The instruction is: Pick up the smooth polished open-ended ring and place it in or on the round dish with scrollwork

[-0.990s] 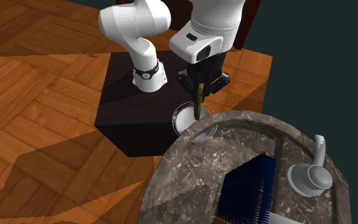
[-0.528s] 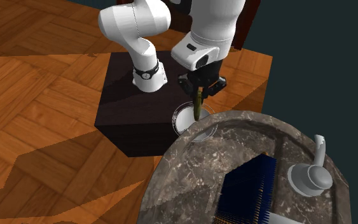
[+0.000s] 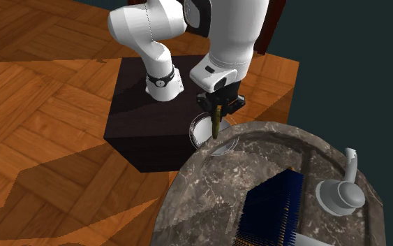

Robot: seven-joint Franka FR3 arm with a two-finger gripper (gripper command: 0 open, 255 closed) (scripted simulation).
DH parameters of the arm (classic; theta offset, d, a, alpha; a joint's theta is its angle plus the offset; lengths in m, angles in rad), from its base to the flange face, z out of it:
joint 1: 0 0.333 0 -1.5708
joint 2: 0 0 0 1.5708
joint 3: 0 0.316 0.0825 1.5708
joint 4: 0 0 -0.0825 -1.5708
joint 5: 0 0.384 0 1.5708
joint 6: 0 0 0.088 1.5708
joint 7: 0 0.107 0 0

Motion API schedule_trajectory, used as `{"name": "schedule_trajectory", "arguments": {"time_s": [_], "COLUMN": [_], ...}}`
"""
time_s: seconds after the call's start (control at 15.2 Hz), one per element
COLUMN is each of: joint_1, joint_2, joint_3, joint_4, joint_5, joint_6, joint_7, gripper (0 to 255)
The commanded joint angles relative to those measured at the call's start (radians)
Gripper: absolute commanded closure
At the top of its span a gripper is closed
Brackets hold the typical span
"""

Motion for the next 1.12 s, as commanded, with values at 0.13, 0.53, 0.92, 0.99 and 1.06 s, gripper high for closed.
{"name": "schedule_trajectory", "arguments": {"time_s": [0.13,0.53,0.92,0.99,1.06], "joint_1": [-0.005,-0.005,-0.005,-0.005,0.001], "joint_2": [0.038,0.038,0.038,0.038,0.009], "joint_3": [0.015,0.015,0.015,0.015,0.006], "joint_4": [-0.032,-0.032,-0.031,-0.032,-0.015], "joint_5": [0.002,0.002,0.001,0.002,0.003], "joint_6": [0.066,0.066,0.065,0.066,0.021], "joint_7": [0.006,0.006,0.005,0.006,0.003], "gripper": [255,255,0,0,0]}}
